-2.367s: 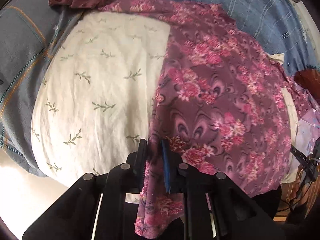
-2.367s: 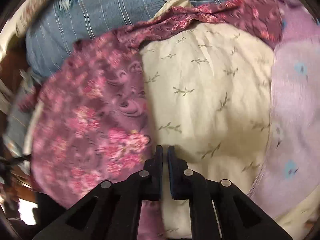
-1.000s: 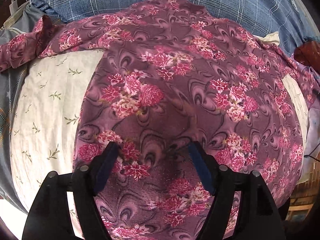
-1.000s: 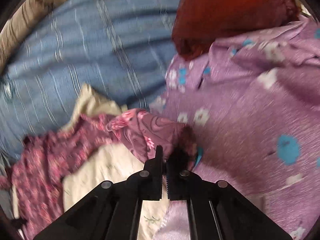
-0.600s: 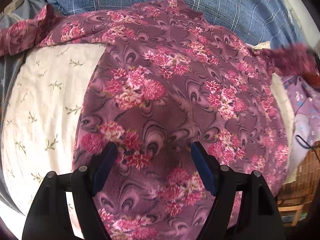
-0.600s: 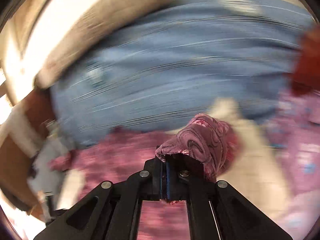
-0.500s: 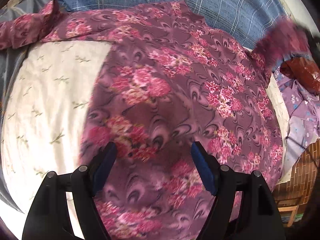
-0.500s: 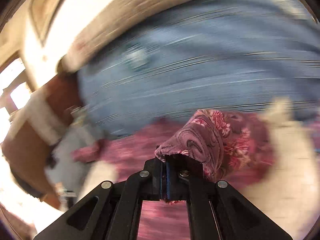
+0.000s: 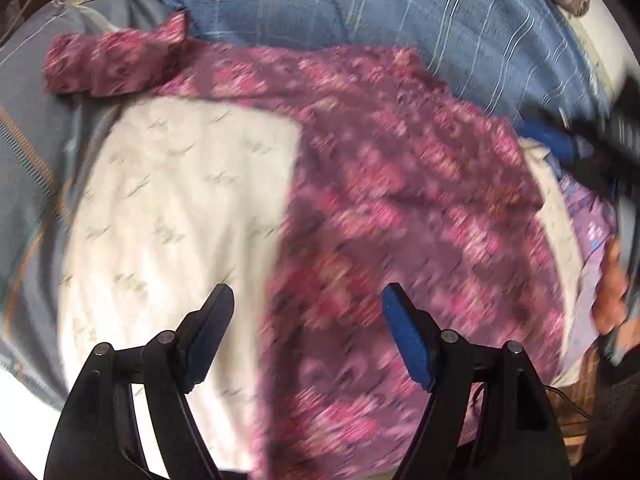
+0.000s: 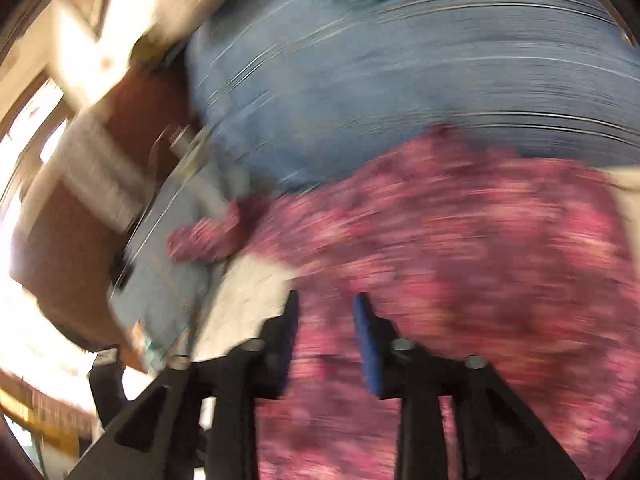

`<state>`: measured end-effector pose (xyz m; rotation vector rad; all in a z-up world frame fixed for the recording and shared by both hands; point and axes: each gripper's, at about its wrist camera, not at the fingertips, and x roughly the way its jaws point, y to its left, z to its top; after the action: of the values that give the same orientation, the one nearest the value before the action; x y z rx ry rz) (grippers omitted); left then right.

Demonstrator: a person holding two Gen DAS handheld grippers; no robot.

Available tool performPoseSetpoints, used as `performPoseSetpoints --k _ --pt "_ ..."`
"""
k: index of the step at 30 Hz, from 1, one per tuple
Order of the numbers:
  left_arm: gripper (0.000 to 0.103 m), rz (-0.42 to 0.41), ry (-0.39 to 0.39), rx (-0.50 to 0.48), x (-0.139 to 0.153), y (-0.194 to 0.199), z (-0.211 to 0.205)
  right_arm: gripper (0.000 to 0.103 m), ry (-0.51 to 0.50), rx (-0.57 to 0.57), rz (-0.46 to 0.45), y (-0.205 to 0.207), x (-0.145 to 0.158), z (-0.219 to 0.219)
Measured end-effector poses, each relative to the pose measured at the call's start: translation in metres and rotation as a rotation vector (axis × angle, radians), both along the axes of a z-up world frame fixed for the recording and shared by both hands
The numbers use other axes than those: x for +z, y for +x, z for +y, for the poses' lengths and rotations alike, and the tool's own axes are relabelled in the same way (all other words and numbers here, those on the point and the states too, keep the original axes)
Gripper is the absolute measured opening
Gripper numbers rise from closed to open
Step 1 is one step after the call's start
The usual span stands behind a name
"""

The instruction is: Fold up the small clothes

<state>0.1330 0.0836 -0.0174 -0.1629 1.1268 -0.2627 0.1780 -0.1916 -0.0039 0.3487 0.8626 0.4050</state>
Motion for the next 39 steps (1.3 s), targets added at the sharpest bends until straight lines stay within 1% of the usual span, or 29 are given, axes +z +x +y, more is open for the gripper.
performPoseSetpoints --k 1,3,5,6,8,9,11,12,14,16,17,18,19,20,21,23,24,27,28,29,30,31,33,34,35,36,37,38,39 --pt "0.077 0.0 -0.016 0.0 0.001 0.006 -0.006 0.04 -0.001 -0.079 0.0 -0.004 -0.002 -0.034" --pt "0.077 0.007 -0.049 -0.004 0.002 0.021 -0.021 0.04 -0.001 -0.181 0.014 -0.013 -0.009 -0.083" --pt "0.077 0.037 -0.081 -0.006 -0.002 0.039 -0.041 0.04 0.046 -0.274 0.051 -0.022 -0.024 -0.134" --pt "0.077 0.056 -0.097 -0.009 -0.006 0.045 -0.052 0.04 0.103 -0.317 0.077 -0.026 -0.036 -0.16" --pt "0.076 0.091 -0.117 -0.014 -0.015 0.055 -0.066 0.04 0.212 -0.366 0.115 -0.032 -0.055 -0.192" --pt "0.076 0.107 -0.125 -0.012 -0.019 0.06 -0.073 0.04 0.308 -0.381 0.138 -0.034 -0.07 -0.208" --pt "0.076 0.123 -0.13 -0.003 -0.025 0.066 -0.083 0.041 0.434 -0.383 0.16 -0.029 -0.09 -0.223" --pt "0.076 0.122 -0.116 0.005 -0.027 0.07 -0.088 0.044 0.48 -0.376 0.169 -0.024 -0.098 -0.225" --pt "0.076 0.117 -0.099 0.021 -0.029 0.074 -0.093 0.047 0.59 -0.366 0.194 -0.011 -0.118 -0.226" --pt "0.074 0.105 -0.086 0.042 -0.029 0.078 -0.096 0.047 0.681 -0.41 0.21 0.001 -0.133 -0.224" --pt "0.065 0.094 -0.076 0.055 -0.027 0.08 -0.097 0.046 0.724 -0.439 0.208 0.006 -0.141 -0.226" --pt "0.055 0.08 -0.062 0.067 -0.024 0.084 -0.1 0.039 0.789 -0.478 0.188 0.009 -0.147 -0.23" --pt "0.052 0.071 -0.052 0.072 -0.02 0.086 -0.101 0.032 0.81 -0.508 0.172 0.008 -0.146 -0.237" --pt "0.052 0.061 -0.049 0.073 -0.015 0.089 -0.104 0.002 0.802 -0.536 0.149 0.009 -0.142 -0.244" --pt "0.044 0.046 -0.063 0.064 -0.011 0.091 -0.107 0.004 0.784 -0.56 0.095 0.007 -0.13 -0.254" --pt "0.043 0.042 -0.056 0.044 -0.009 0.096 -0.116 0.003 0.717 -0.605 0.013 -0.001 -0.111 -0.268" --pt "0.043 0.048 -0.028 0.032 -0.013 0.101 -0.124 0.003 0.669 -0.619 0.009 -0.003 -0.107 -0.273" --pt "0.043 0.097 0.052 0.009 -0.036 0.109 -0.142 0.005 0.511 -0.572 0.164 0.005 -0.125 -0.27" --pt "0.043 0.064 0.07 0.009 -0.035 0.105 -0.144 0.006 0.496 -0.555 0.195 0.004 -0.133 -0.267" --pt "0.043 0.045 0.08 -0.005 -0.033 0.102 -0.145 0.005 0.507 -0.536 0.195 0.0 -0.134 -0.266" --pt "0.043 0.047 0.07 -0.027 -0.03 0.098 -0.144 0.009 0.499 -0.532 0.191 -0.005 -0.131 -0.266" --pt "0.043 0.05 0.058 -0.045 -0.029 0.094 -0.14 0.01 0.471 -0.528 0.181 -0.013 -0.124 -0.266" --pt "0.043 0.03 0.039 -0.07 -0.02 0.085 -0.129 0.011 0.428 -0.501 0.139 -0.025 -0.104 -0.267" --pt "0.043 0.006 0.027 -0.075 -0.014 0.081 -0.123 0.011 0.404 -0.498 0.09 -0.033 -0.089 -0.27" --pt "0.043 -0.008 0.019 -0.078 -0.009 0.08 -0.12 0.017 0.37 -0.498 0.033 -0.033 -0.072 -0.272" --pt "0.044 -0.014 0.01 -0.077 -0.004 0.082 -0.118 0.037 0.343 -0.493 -0.001 -0.03 -0.061 -0.274" --pt "0.044 -0.013 0.002 -0.07 -0.001 0.086 -0.117 0.053 0.297 -0.472 -0.031 -0.014 -0.047 -0.272" --pt "0.045 -0.009 -0.005 -0.061 -0.001 0.09 -0.117 0.072 0.267 -0.459 -0.037 -0.002 -0.04 -0.27" --pt "0.047 -0.004 -0.012 -0.056 0.0 0.094 -0.117 0.072 0.235 -0.445 -0.039 0.014 -0.037 -0.267"
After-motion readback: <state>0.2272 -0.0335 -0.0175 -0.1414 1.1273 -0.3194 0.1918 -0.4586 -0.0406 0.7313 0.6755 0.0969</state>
